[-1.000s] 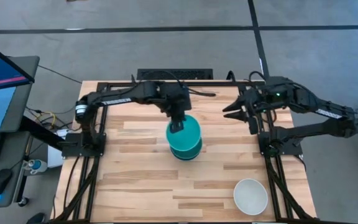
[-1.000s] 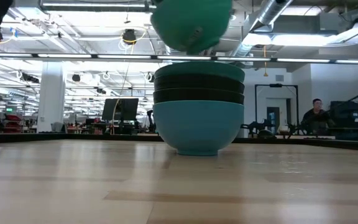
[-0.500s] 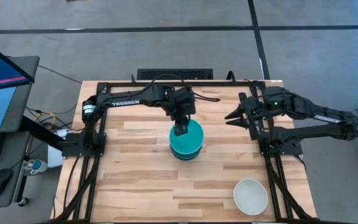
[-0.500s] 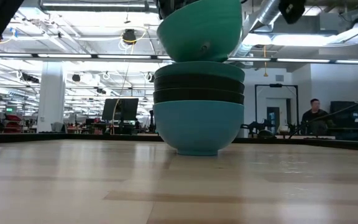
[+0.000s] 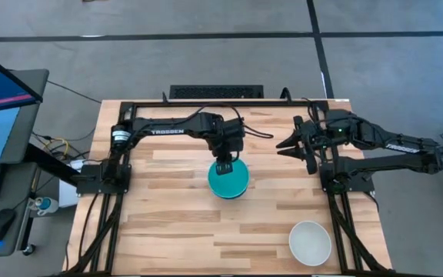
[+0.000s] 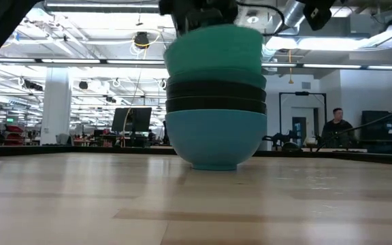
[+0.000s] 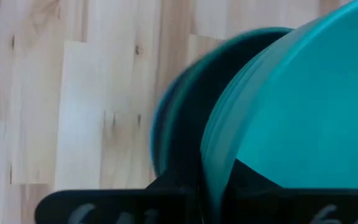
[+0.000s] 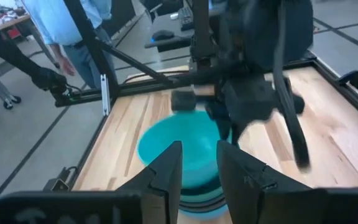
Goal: Nest bowls inside each other
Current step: Stack the light blue bowl on the green bowl
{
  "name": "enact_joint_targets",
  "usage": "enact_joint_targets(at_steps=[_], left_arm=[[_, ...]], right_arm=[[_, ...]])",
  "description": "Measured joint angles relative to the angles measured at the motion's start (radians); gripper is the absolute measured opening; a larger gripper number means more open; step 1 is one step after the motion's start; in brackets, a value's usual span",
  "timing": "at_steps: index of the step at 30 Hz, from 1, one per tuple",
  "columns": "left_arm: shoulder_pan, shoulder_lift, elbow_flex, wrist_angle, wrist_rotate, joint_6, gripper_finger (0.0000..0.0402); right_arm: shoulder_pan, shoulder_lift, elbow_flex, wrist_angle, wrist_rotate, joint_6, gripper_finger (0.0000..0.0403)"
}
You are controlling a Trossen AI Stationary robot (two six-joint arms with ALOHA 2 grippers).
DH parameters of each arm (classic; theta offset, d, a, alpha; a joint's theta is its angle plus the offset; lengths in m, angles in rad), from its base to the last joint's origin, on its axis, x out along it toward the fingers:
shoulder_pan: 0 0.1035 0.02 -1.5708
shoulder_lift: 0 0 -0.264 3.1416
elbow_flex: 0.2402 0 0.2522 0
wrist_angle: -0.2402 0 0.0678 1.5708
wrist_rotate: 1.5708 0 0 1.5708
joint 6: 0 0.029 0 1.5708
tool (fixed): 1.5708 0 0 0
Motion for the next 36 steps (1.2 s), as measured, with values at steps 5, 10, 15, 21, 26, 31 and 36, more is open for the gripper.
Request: enact_joint_targets(at_steps=[5,10,15,21,26,31,36], left_arm=[[0.003,0.028,-0.001,0.009,-0.002,0.023,0.0000],[0.002,0.055,0.002,0.033,0.019,0.037,0.0006],[0.002,0.070,0.001,0.055,0.034,0.059,0.0031],[0.007,0.071,0.000,0.087,0.034,0.067,0.0057],[0.015,0.071,0.000,0.077,0.071,0.047,0.0074],[0.015,0.066,0.020,0.048,0.064,0.040,0.0080],[0.015,0.064,0.075,0.000,0.064,0.044,0.0081]], right_arm=[[0.000,-0.009,0.000,0.003,0.002,0.007,0.0123],[0.000,-0.014,0.000,0.011,0.002,0.007,0.0123],[0.001,-0.012,0.000,0.010,0.002,0.007,0.0123],[0.001,-0.012,0.000,0.008,0.002,0.015,0.0123],[0.001,-0.012,0.000,0.003,0.002,0.016,0.0123],[0.001,-0.012,0.001,0.003,0.002,0.016,0.0123],[0.001,-0.012,0.001,-0.008,0.002,0.016,0.0123]])
